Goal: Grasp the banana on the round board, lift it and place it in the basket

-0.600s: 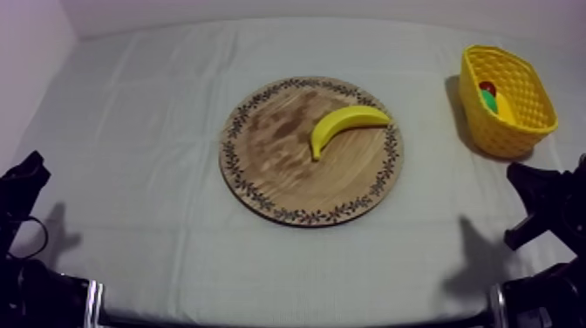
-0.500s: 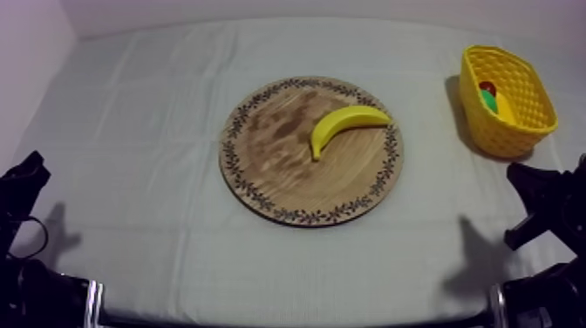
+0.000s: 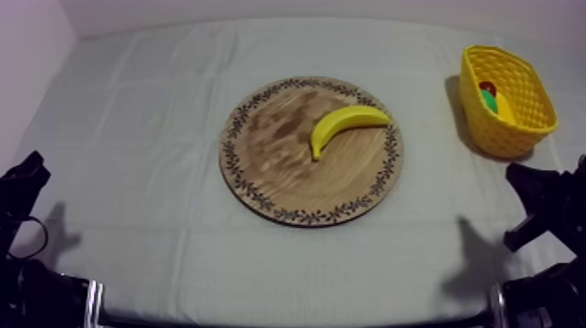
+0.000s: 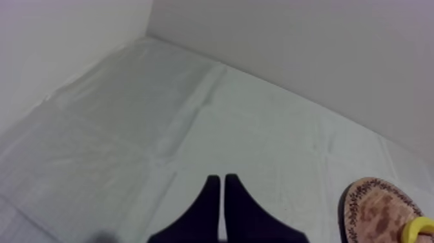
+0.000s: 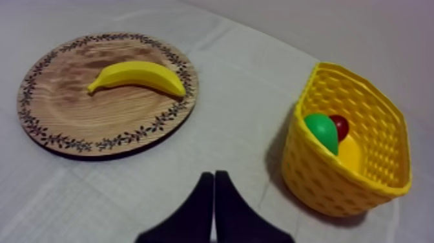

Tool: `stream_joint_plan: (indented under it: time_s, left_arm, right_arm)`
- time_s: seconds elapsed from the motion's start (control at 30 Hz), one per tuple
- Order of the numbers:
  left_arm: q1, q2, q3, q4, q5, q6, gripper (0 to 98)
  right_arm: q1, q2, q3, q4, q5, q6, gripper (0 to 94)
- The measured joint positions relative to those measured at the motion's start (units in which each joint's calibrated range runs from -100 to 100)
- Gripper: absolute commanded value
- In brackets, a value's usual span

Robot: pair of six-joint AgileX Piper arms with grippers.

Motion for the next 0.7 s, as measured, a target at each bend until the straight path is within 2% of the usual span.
stream_joint_plan:
  time_s: [0.7]
  left_arm:
    - [0.0, 0.0, 0.0, 0.0, 0.0, 0.0, 0.1]
  right_arm:
    - [-11.01, 0.0, 0.0, 0.05, 0.0, -0.72, 0.6]
